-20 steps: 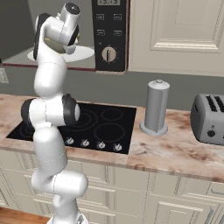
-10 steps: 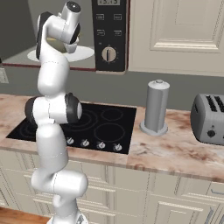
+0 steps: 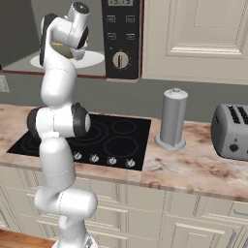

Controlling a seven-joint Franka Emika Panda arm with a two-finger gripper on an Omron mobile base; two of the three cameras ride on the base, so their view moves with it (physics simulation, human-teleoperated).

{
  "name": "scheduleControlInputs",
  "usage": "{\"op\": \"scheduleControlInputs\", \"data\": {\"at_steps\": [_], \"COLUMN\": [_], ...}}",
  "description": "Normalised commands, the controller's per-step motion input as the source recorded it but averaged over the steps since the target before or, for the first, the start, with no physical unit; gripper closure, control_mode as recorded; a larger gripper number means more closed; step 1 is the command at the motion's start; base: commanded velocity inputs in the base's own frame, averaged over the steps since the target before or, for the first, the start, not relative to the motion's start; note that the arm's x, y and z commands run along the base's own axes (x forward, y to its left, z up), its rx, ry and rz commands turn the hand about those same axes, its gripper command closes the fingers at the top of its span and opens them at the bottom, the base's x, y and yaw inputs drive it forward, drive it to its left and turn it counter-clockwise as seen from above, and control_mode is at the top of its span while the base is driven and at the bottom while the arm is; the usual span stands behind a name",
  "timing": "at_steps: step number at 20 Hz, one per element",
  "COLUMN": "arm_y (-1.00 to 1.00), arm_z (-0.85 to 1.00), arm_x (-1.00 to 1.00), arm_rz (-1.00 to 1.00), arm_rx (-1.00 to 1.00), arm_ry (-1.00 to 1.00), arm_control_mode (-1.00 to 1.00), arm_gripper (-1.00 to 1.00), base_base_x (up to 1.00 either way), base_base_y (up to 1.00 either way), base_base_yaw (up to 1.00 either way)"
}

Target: The microwave is finished heating the shrimp and garlic. Take the bowl containing the food and place it on the dining counter.

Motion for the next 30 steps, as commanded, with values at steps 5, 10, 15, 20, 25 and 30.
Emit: {"op": "scheduleControlInputs", "data": {"at_steps": [5,10,15,20,25,30], "arm_y": [0.00,0.00,0.00,-0.04,-0.20,-0.23], "arm_z": [0.00,0.00,0.00,0.00,0.00,0.00], "arm_x": [-0.05,-0.34,-0.56,-0.81,-1.00,-1.00], "arm_rz": [0.00,0.00,0.00,0.00,0.00,0.01], "arm_rx": [0.00,0.00,0.00,0.00,0.04,0.03], "arm_ry": [0.00,0.00,-0.01,-0.08,-0.17,-0.15], "arm_control_mode": [-1.00,-1.00,-1.00,-1.00,-1.00,-1.00], "arm_gripper": [1.00,1.00,1.00,1.00,1.00,1.00], "base_base_x": [0.00,0.00,0.00,0.00,0.00,0.00], "base_base_y": [0.00,0.00,0.00,0.00,0.00,0.00], "base_base_yaw": [0.00,0.00,0.00,0.00,0.00,0.00]}}
